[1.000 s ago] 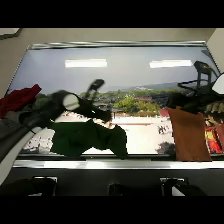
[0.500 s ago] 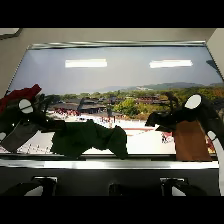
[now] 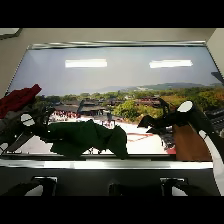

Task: Fold the shirts.

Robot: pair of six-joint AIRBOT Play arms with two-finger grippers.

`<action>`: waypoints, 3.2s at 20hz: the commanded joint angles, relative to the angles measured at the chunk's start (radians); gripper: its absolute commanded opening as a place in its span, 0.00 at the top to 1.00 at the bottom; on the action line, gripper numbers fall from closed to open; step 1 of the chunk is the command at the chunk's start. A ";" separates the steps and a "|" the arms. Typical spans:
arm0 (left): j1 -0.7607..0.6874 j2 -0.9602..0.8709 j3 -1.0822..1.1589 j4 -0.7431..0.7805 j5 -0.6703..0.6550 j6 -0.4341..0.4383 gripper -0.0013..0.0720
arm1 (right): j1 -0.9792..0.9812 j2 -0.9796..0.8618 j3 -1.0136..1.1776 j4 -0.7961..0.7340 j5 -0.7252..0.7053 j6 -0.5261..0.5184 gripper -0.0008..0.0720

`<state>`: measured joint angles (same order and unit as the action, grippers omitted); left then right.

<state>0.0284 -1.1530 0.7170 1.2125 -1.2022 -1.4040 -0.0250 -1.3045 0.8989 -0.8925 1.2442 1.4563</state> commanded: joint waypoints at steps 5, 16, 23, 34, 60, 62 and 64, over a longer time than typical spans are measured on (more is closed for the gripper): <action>0.002 0.001 -0.010 -0.020 0.018 0.044 0.06 | 0.000 -0.012 -0.003 0.062 -0.019 -0.029 0.03; 0.002 0.001 -0.010 -0.019 0.018 0.045 0.07 | 0.209 -0.058 -0.003 0.007 -0.097 -0.024 0.02; 0.002 0.001 -0.010 -0.020 0.018 0.055 0.07 | 0.237 -0.110 -0.003 0.045 -0.158 0.002 0.03; 0.002 0.001 -0.010 -0.020 0.017 0.055 0.07 | 0.394 -0.175 -0.005 0.077 -0.234 0.000 0.15; 0.321 0.006 -0.016 0.079 -0.134 0.195 0.00 | 0.399 -0.102 -0.005 0.002 -0.266 0.051 0.94; 0.321 -0.026 -0.060 0.023 -0.129 0.216 0.00 | 0.399 -0.102 -0.005 0.002 -0.266 0.051 0.94; 0.321 -0.042 -0.085 -0.023 -0.104 0.230 0.00 | 0.399 -0.102 -0.005 0.004 -0.266 0.051 0.94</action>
<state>0.3424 -1.1698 0.6754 1.2514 -1.3315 -1.2068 0.3733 -1.4071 0.8932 -0.8902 0.9768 1.5070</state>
